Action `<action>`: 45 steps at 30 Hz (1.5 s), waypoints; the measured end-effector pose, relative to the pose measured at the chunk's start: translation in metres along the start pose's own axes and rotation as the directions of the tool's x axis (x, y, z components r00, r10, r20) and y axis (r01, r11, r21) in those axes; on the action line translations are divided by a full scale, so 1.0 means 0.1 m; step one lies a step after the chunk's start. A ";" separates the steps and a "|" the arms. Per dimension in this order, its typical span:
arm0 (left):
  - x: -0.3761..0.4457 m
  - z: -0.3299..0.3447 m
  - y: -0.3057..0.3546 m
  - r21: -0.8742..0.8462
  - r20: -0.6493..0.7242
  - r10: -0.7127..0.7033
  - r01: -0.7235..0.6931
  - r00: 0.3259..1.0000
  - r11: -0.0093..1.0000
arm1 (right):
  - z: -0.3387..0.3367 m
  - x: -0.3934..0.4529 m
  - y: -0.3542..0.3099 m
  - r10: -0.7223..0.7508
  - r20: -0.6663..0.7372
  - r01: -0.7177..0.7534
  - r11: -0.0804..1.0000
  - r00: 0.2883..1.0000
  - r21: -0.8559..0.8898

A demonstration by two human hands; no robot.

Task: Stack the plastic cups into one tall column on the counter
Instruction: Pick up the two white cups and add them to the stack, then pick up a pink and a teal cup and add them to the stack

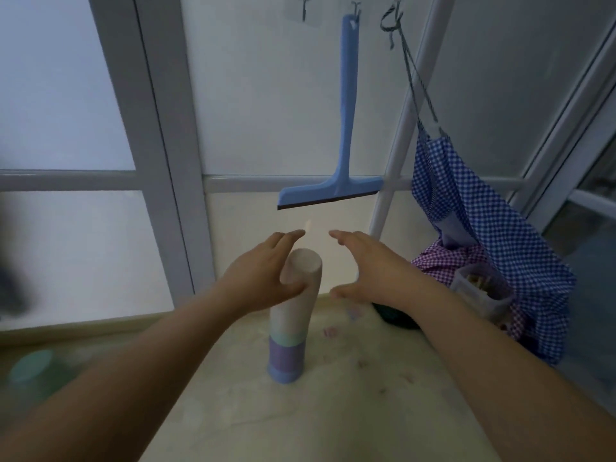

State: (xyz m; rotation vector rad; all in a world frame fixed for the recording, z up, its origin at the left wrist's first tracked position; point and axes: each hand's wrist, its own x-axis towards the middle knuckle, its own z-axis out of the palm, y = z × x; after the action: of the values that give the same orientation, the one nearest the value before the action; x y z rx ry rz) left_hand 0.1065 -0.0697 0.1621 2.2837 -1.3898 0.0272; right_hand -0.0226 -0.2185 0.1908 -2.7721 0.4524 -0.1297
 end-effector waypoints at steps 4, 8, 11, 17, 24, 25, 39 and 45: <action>-0.26 -0.40 -0.24 0.139 -0.107 -0.025 0.040 0.994 0.989 | -0.08 0.25 -0.44 -0.098 -0.038 0.097 0.995 0.995 -0.011; -0.77 -0.73 -0.73 0.241 -0.167 -0.144 0.181 0.976 0.953 | 0.17 0.52 -1.03 -0.262 0.021 0.262 0.965 0.965 -0.022; -1.30 -0.82 -1.13 0.329 -0.175 -0.258 0.303 0.950 0.894 | 0.59 0.69 -1.46 -0.370 0.129 0.375 0.927 0.920 -0.017; -2.38 -0.69 -1.71 0.344 -0.119 -0.532 0.538 0.838 0.770 | 1.55 0.89 -2.12 -0.465 0.353 0.510 0.859 0.811 -0.040; -3.17 -0.38 -2.06 0.298 -0.041 -0.719 0.695 0.694 0.654 | 2.37 1.02 -2.65 -0.477 0.515 0.572 0.820 0.713 -0.033; -3.21 -0.34 -2.10 0.295 -0.036 -0.728 0.703 0.685 0.647 | 2.44 1.05 -2.72 -0.477 0.518 0.576 0.817 0.710 -0.037; -3.29 0.06 -2.86 0.159 0.237 -0.711 0.695 0.663 0.701 | 3.20 1.65 -3.37 -0.466 0.515 0.579 0.811 0.720 -0.076; -3.25 -0.29 -3.14 0.167 0.115 -0.717 0.698 0.688 0.697 | 3.38 1.84 -3.54 -0.453 0.528 0.579 0.810 0.718 -0.094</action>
State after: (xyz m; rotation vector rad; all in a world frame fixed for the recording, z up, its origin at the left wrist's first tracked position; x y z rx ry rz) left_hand 0.2194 0.3331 -0.0113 2.8241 -0.4731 -0.3601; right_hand 0.3033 0.1426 -0.0030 -2.9468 -0.4941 0.5295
